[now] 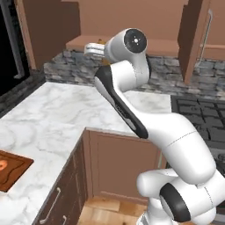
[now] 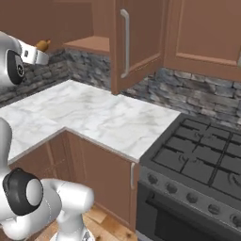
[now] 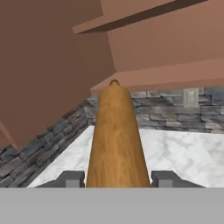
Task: Open the cabinet, retrieve the rolling pin, and place it next to the meat on the cutting board to prepare for tenderizing.
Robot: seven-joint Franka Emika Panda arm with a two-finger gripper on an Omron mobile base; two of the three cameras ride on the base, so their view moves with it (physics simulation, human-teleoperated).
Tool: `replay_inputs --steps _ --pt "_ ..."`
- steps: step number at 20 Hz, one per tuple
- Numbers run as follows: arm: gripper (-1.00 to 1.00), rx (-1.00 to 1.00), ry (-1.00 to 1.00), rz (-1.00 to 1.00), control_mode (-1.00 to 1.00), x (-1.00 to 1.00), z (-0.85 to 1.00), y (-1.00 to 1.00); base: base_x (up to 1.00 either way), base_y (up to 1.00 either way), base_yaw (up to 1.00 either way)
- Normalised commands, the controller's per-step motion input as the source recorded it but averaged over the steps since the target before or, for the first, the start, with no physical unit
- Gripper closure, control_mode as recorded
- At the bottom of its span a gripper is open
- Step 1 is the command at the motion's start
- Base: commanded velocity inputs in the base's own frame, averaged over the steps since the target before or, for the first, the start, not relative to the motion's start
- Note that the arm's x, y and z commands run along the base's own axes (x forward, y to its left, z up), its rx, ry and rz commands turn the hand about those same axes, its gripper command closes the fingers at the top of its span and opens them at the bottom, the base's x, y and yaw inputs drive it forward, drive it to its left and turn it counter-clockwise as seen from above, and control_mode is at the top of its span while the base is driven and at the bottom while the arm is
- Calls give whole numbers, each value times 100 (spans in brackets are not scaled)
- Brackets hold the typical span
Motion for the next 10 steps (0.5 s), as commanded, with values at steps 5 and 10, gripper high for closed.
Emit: replay_inputs --steps 5,10 --pt "100 0 0 0 100 0 0 0 -85 -51 39" --pt "100 0 0 0 100 0 0 0 -92 -30 38"
